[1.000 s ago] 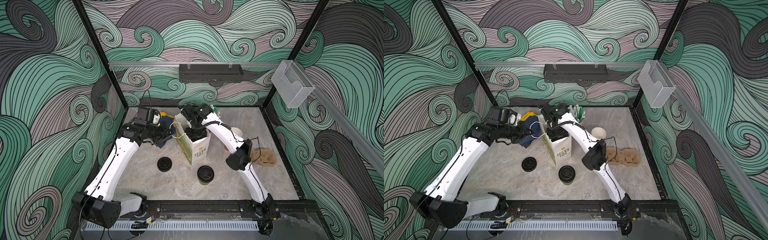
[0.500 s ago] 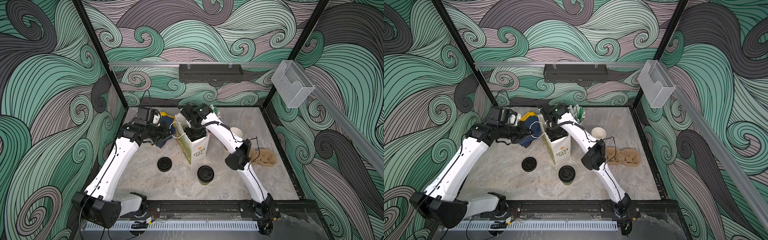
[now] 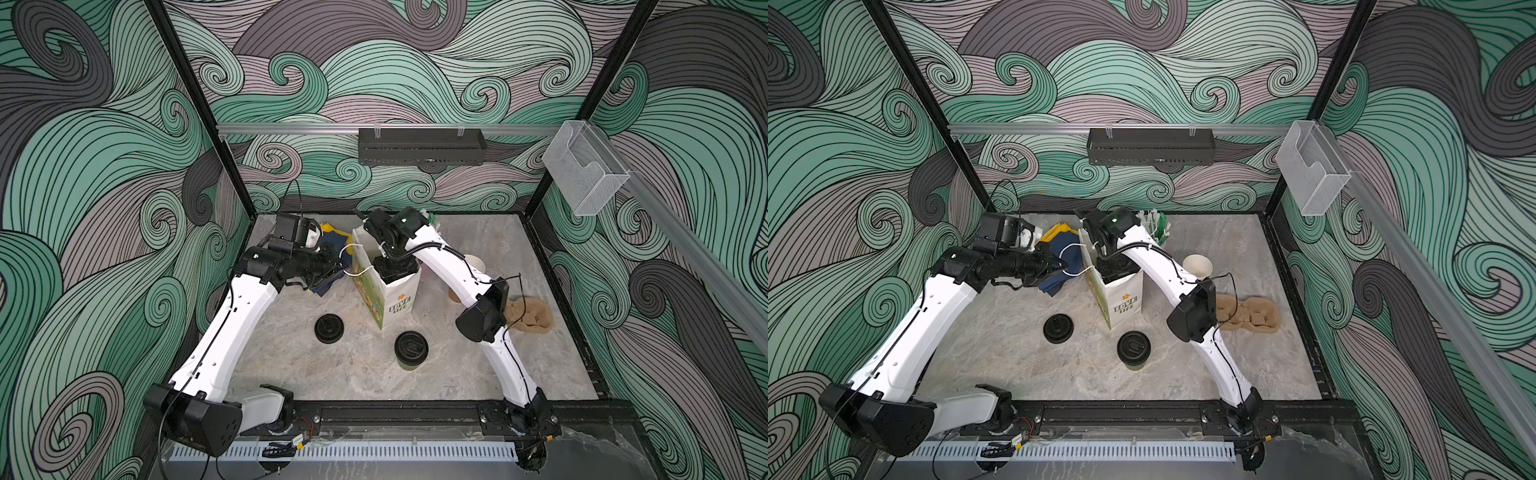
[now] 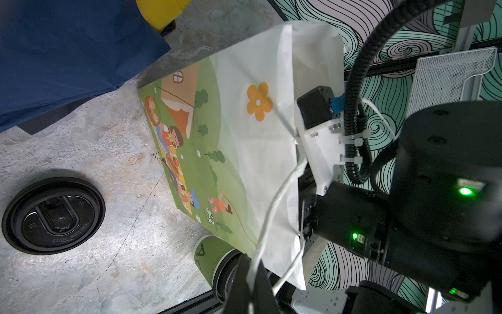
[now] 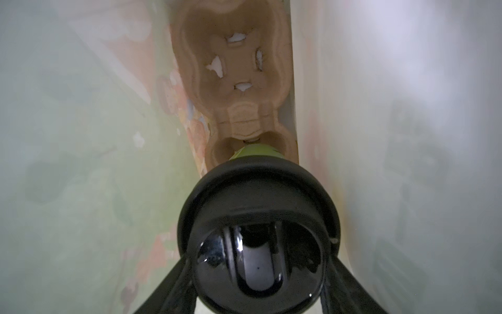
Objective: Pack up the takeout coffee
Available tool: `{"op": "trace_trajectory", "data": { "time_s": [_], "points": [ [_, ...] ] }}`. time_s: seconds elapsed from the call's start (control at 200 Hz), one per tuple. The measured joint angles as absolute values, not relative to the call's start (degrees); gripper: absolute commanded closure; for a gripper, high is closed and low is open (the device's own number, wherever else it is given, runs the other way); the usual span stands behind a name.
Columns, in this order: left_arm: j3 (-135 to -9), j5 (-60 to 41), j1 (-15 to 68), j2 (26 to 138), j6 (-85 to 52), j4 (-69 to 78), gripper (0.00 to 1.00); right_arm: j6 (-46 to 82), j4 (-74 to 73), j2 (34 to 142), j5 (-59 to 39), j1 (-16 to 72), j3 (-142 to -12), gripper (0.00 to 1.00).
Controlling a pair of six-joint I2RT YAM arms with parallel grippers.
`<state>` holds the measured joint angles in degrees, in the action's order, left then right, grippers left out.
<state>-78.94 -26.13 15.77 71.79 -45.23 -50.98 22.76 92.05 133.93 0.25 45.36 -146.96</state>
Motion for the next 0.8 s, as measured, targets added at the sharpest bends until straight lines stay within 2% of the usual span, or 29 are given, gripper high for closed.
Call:
{"op": "trace_trajectory", "data": {
  "time_s": [0.8],
  "points": [
    [-78.9,-26.1,15.8,71.8,-45.2,-51.0,0.95,19.1,92.1,136.3,0.4,45.4,-150.3,0.48]
  ]
}}
